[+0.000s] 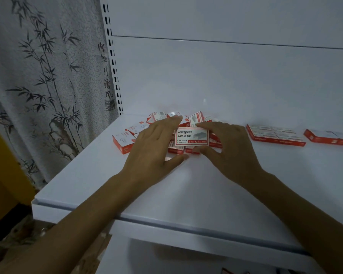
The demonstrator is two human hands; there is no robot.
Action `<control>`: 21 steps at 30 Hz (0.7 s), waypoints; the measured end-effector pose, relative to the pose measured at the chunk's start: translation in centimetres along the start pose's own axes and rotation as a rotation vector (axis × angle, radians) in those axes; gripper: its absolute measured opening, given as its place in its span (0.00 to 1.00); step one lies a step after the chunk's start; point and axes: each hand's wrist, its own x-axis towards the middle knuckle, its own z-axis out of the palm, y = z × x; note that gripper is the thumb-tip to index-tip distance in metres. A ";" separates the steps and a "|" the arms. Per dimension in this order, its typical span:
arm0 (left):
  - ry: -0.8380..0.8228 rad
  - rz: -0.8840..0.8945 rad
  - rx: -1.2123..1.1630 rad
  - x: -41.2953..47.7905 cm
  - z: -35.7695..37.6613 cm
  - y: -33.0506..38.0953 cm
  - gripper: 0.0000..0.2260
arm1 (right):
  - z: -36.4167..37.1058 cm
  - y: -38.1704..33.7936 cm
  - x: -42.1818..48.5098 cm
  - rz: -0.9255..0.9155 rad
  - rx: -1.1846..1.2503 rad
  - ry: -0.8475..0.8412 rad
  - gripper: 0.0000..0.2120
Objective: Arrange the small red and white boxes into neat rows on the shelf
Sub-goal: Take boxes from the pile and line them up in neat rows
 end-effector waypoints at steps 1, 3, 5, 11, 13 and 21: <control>-0.023 0.008 0.007 0.4 0.0 0.4 0.35 | -0.7 0.3 0.2 0.018 -0.015 -0.009 0.23; -0.069 0.042 0.021 1.4 0.2 1.4 0.37 | -2.3 1.3 0.2 0.060 -0.036 -0.030 0.22; -0.121 0.067 0.011 2.6 0.9 3.1 0.39 | -3.7 2.8 -0.3 0.094 -0.070 -0.044 0.23; -0.226 0.066 -0.131 6.0 5.7 9.4 0.41 | -7.2 8.8 -3.4 0.273 -0.123 -0.032 0.25; -0.270 0.091 -0.192 7.0 7.4 10.9 0.41 | -8.4 10.9 -4.5 0.314 -0.136 -0.040 0.25; -0.387 -0.071 -0.381 10.6 14.3 13.6 0.42 | -8.5 17.2 -5.7 0.379 -0.189 -0.275 0.31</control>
